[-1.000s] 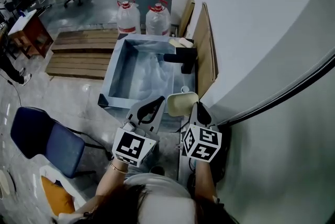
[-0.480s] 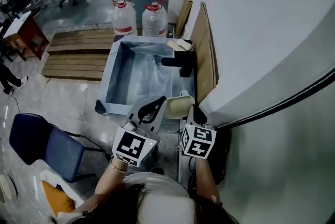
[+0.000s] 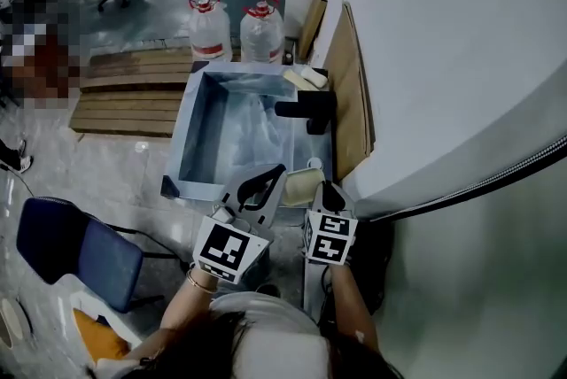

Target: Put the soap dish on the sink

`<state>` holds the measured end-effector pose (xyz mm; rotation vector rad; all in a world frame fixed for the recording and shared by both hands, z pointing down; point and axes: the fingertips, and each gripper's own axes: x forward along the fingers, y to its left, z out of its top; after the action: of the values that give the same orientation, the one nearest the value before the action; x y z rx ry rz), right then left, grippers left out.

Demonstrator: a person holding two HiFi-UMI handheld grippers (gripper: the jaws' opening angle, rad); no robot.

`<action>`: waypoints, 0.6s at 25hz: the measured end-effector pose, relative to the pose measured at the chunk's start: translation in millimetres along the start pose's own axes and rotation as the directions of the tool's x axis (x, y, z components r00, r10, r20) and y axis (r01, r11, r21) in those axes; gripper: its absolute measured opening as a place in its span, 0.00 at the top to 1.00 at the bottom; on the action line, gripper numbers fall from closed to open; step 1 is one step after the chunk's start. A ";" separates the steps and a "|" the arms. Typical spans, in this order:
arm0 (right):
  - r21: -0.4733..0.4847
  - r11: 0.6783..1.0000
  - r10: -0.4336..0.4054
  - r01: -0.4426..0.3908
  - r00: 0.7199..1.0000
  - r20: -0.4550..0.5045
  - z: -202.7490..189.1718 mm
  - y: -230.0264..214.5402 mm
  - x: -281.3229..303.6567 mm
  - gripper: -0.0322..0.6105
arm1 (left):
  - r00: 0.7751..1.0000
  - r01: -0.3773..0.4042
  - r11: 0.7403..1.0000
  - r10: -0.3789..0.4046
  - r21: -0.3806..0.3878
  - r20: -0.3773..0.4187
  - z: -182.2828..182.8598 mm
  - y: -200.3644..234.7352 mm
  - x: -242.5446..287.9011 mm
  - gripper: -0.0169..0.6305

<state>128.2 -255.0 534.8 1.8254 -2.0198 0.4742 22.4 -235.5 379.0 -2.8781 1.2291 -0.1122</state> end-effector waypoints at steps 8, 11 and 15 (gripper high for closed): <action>-0.034 0.999 -0.007 0.005 0.998 -0.054 -20.2 -3.0 22.2 0.89 | 1.000 0.016 1.000 -0.016 -0.004 -0.014 -4.7 5.2 9.4 0.97; -0.043 0.999 -0.013 0.010 0.997 -0.078 -30.1 -5.5 30.3 0.89 | 1.000 0.018 1.000 -0.018 -0.015 -0.023 -6.2 6.3 12.1 0.97; -0.055 0.998 -0.013 0.007 0.995 -0.098 -39.8 -5.4 39.4 0.89 | 0.999 0.021 1.000 -0.021 -0.022 -0.033 -9.8 7.9 13.8 0.97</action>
<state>132.2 -270.5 588.7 1.7442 -1.9381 0.4916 25.5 -250.7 389.3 -2.9197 1.2130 -0.1488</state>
